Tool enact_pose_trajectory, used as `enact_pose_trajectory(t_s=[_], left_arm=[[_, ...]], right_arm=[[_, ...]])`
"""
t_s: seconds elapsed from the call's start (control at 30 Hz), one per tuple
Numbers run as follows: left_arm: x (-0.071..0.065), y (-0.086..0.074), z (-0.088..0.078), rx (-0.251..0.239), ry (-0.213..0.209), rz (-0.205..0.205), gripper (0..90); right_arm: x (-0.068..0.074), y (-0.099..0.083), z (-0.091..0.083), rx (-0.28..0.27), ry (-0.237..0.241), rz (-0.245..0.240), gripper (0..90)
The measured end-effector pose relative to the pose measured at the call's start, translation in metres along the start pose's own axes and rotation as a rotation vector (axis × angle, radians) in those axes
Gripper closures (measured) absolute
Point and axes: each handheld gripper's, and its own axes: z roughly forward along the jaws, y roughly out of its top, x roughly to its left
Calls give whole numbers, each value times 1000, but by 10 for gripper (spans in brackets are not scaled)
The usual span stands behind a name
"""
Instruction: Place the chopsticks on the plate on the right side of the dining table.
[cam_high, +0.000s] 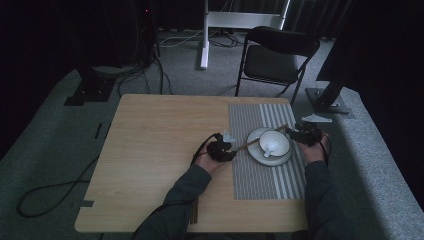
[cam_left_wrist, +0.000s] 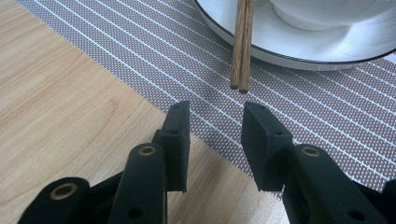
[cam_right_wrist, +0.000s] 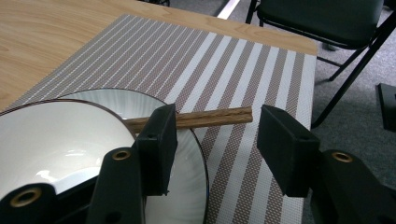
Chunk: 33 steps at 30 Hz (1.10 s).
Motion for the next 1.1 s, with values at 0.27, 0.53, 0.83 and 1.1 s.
enact_pose_trajectory(t_s=[0.27,0.53,0.83,1.1], left_arm=[[-1,1,0,-4,3,1,634],[-3,1,3,-3,5,2,631],[-5,2,4,-5,6,7,631],[-5,3,5,-10,10,7,629]], right_arm=[[-2,5,10,9,-5,27,464],[-5,8,19,20,-24,51,464],[-9,6,30,41,-33,82,463],[-9,8,35,54,-34,81,458]])
